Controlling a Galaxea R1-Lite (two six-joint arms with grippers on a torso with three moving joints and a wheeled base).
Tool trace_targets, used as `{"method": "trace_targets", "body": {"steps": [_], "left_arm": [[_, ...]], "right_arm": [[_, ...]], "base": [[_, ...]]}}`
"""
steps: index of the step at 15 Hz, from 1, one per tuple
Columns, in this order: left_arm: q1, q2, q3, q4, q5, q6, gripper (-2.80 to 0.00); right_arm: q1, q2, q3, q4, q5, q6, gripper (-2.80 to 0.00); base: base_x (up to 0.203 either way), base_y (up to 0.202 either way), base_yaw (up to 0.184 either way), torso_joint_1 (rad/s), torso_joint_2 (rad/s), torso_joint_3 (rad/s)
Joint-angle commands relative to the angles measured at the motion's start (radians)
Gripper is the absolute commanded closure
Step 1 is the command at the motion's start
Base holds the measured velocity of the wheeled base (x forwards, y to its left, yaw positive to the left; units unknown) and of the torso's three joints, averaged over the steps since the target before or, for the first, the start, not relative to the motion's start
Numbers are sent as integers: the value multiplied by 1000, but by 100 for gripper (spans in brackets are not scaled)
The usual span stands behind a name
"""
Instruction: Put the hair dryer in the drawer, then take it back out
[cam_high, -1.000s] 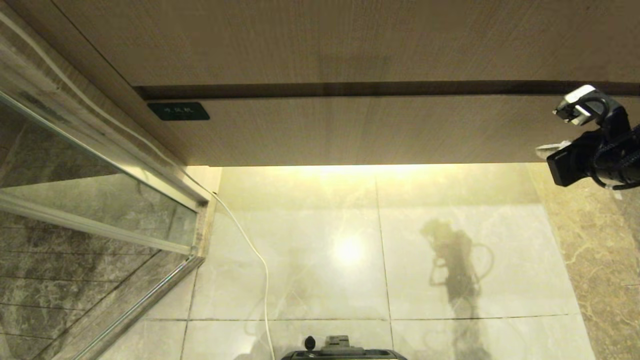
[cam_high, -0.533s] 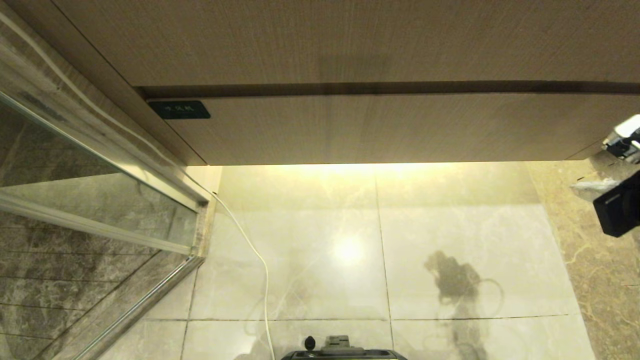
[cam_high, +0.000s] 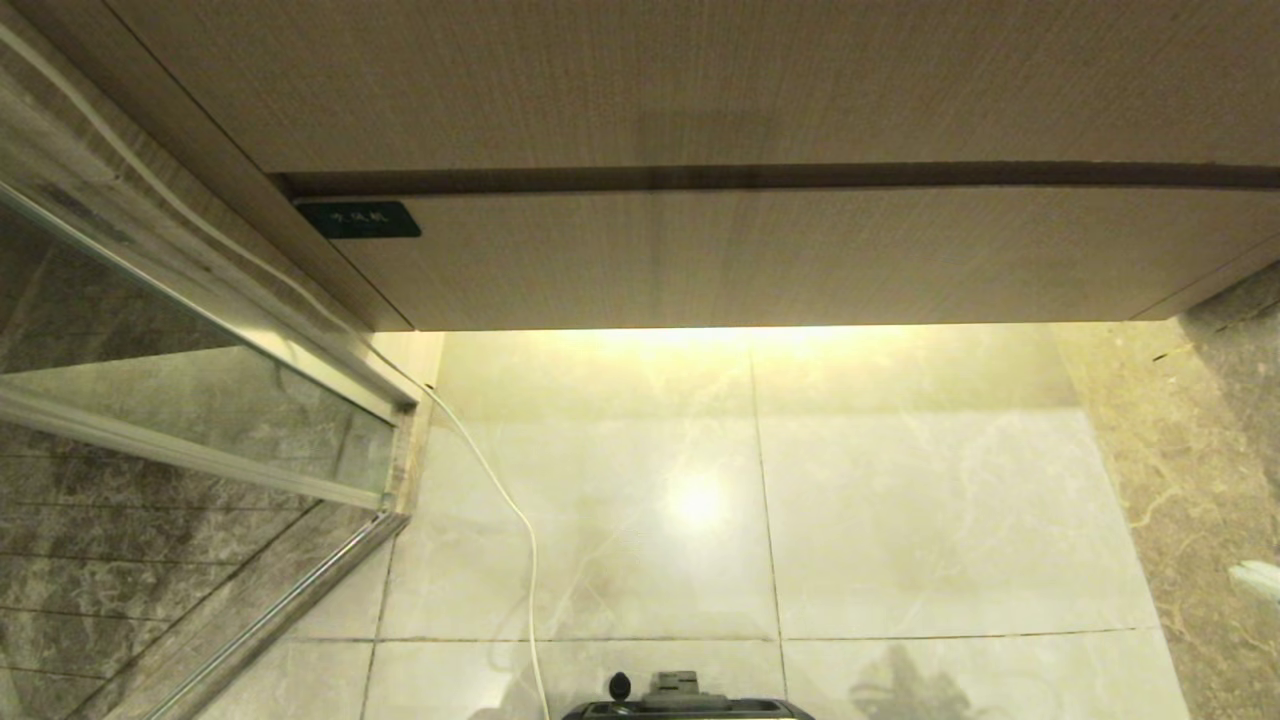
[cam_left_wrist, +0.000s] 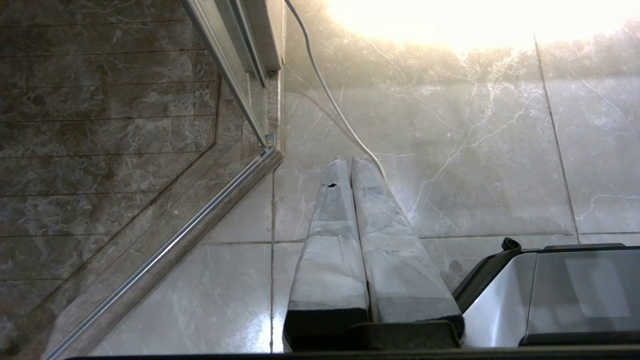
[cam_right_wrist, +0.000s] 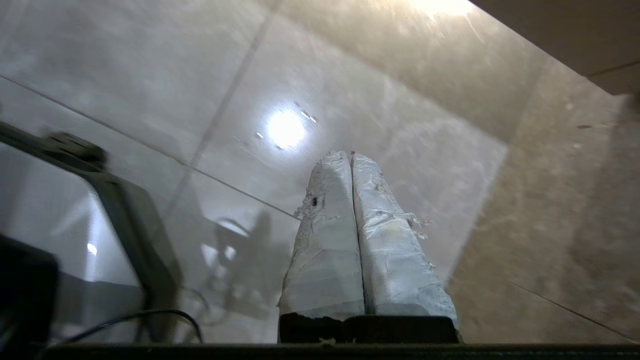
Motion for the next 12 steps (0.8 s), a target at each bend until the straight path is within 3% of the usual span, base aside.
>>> {"method": "trace_targets", "body": {"steps": [1, 5, 7, 8, 10, 12], "left_arm": [[-1, 0, 2, 0, 0, 0, 0], [0, 0, 2, 0, 0, 0, 0], [0, 0, 2, 0, 0, 0, 0], [-1, 0, 2, 0, 0, 0, 0], [0, 0, 2, 0, 0, 0, 0], [0, 0, 2, 0, 0, 0, 0]], "right_arm": [[95, -313, 141, -24, -1, 100, 0], [169, -627, 277, -43, -21, 289, 0], [185, -653, 322, -27, -81, 366, 0], [183, -652, 322, -20, -81, 366, 0], [102, -652, 305, 45, -63, 334, 0], [95, -702, 306, 39, -51, 302, 0]], "base": [[0, 0, 0, 0, 0, 0], [0, 0, 0, 0, 0, 0], [0, 0, 0, 0, 0, 0], [0, 0, 0, 0, 0, 0], [0, 0, 0, 0, 0, 0], [0, 0, 0, 0, 0, 0]]}}
